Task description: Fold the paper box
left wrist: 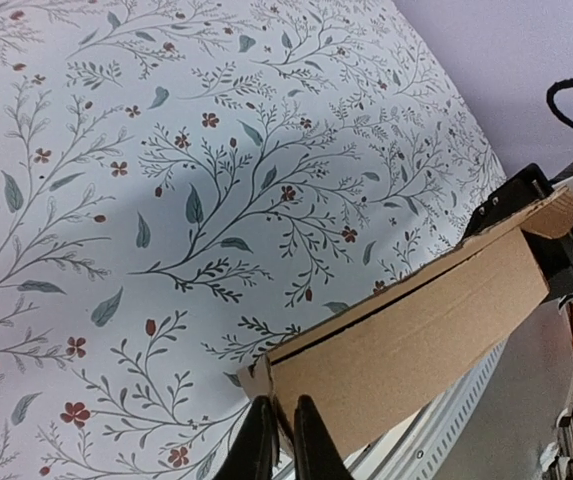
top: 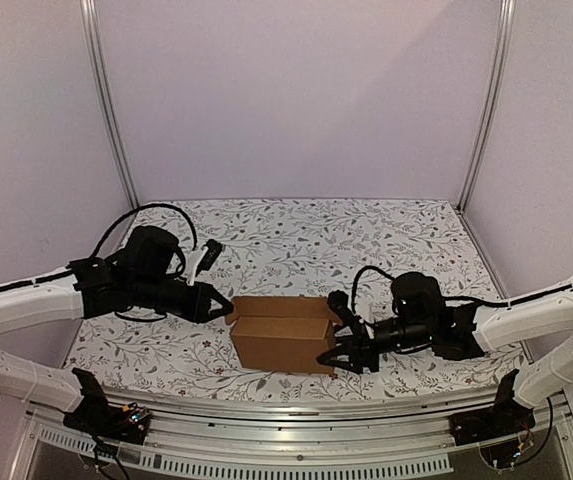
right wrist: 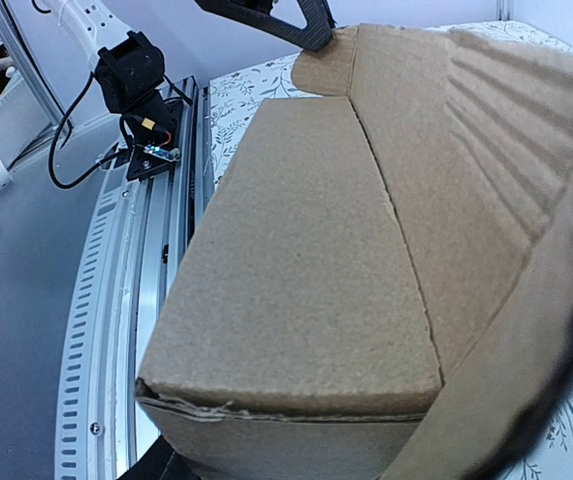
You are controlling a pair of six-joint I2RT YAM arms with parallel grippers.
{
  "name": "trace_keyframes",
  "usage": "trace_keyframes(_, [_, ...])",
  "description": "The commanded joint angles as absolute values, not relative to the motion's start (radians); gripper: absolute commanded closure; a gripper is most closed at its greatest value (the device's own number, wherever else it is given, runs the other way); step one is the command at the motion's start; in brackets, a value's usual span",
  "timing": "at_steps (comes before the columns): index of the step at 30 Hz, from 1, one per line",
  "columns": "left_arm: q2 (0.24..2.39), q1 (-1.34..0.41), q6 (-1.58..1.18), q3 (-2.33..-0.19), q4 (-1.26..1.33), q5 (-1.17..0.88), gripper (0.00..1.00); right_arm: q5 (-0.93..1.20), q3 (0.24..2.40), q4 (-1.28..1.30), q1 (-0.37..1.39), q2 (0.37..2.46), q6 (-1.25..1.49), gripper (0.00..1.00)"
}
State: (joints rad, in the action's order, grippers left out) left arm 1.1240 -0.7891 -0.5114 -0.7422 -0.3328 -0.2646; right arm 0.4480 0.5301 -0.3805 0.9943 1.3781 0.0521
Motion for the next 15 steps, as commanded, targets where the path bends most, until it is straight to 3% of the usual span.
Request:
trace_keyframes(1, [1.141, -0.805, -0.517, -0.767, -0.313, -0.289, 0.95, 0.438, 0.549, -0.408, 0.990, 1.381, 0.061, 0.68])
trace_keyframes(15, [1.178, -0.805, -0.541, -0.805, -0.324, -0.288, 1.00, 0.361, 0.537, -0.410, 1.002, 1.386, 0.025, 0.74])
